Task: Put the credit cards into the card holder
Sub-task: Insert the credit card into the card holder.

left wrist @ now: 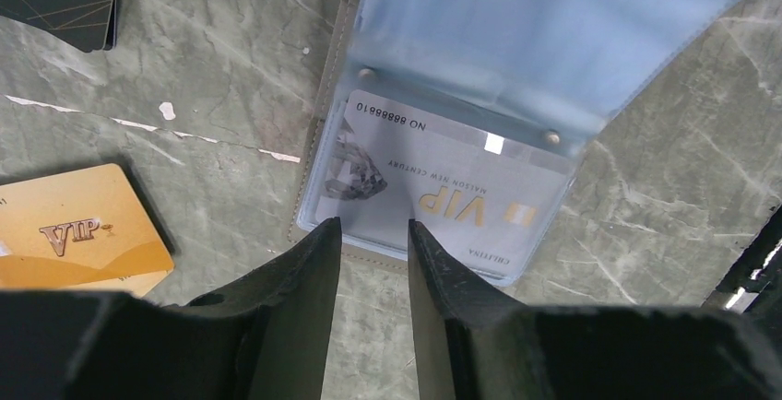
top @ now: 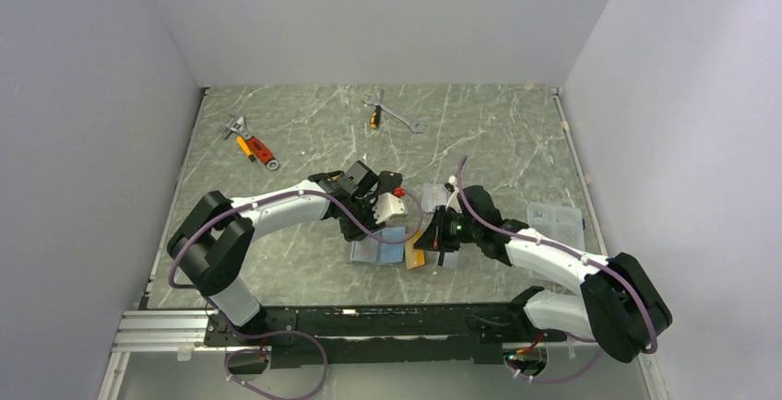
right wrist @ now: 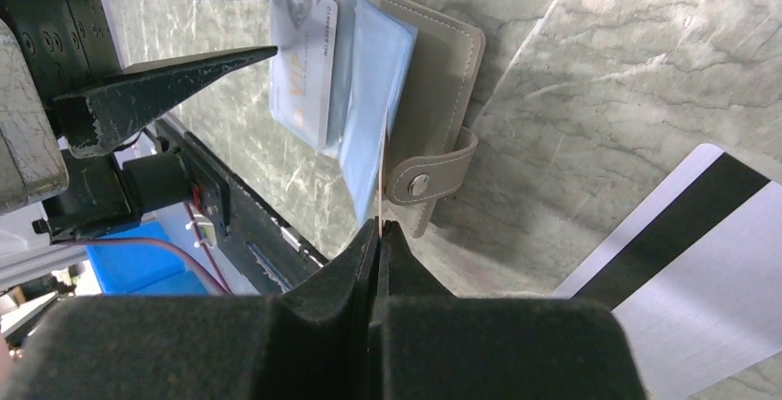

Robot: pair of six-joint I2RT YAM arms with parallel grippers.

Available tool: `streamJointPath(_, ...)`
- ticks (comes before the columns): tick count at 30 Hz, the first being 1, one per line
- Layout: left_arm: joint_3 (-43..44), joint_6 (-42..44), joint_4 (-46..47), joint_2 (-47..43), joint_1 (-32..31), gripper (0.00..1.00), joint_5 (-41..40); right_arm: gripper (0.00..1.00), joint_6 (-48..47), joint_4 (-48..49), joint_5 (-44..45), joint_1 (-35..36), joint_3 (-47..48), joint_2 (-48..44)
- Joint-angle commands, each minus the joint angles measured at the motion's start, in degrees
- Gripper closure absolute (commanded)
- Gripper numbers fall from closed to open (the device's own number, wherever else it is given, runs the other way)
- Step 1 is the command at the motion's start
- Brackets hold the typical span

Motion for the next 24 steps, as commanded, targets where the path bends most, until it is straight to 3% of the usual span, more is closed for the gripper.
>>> streamJointPath(1,0.13,-0.56,1.18,0.04,-0.18,0.62,-0.36,1.00,1.07,3.05,-0.04,0.66,-0.31,-0.55)
streamJointPath(24,-1.68,-0.19,1.45,1.38,-0.17,0.72,-0.53,1.00,5.70,6.97,-1.76,1.33,-3.57,-0.47)
